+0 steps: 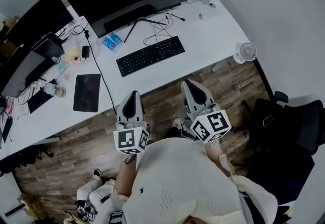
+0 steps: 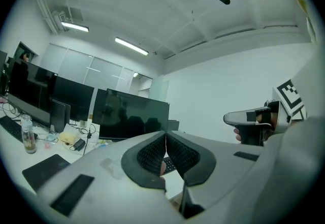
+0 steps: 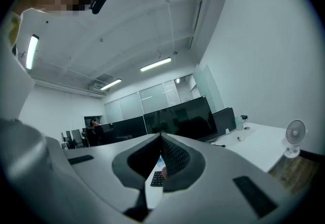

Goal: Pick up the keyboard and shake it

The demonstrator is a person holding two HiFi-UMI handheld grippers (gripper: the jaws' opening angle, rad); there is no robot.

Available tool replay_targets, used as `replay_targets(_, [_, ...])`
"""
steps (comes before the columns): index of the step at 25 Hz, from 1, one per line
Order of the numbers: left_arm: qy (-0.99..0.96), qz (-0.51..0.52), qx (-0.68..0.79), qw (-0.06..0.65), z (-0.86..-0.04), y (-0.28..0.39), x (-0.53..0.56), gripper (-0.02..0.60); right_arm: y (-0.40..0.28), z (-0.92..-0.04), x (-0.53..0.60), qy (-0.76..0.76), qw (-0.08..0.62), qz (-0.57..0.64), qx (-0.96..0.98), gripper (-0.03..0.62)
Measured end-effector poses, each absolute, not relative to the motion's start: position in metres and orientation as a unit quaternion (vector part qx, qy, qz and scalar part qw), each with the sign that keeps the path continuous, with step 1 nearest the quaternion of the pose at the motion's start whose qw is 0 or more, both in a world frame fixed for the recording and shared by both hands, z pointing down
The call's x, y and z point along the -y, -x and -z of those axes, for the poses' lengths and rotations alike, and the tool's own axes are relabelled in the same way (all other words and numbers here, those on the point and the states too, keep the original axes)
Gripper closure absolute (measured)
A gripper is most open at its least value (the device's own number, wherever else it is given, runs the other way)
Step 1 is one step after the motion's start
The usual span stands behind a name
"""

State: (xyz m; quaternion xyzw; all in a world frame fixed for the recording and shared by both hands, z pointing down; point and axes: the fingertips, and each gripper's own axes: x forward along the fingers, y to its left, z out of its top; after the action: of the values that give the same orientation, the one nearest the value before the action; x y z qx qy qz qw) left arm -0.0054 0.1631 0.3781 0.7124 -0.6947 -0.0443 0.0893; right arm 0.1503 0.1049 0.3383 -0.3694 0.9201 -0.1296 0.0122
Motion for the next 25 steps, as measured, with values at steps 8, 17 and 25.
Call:
replay_targets(8, [-0.698,0.056,0.709,0.083,-0.377,-0.04,-0.12,0.568,-0.2,-0.339,-0.054,0.363,0.015,0.132,-0.922,0.592])
replay_targets(17, [-0.686,0.04,0.721,0.088,-0.386,-0.061,-0.105,0.568,-0.221,-0.343,-0.027,0.358,0.031,0.144,-0.922,0.593])
replay_targets(25, [-0.683,0.043,0.723,0.099,-0.391,-0.059,-0.087,0.568,-0.223,-0.351,-0.012,0.362,0.024,0.158,-0.918,0.592])
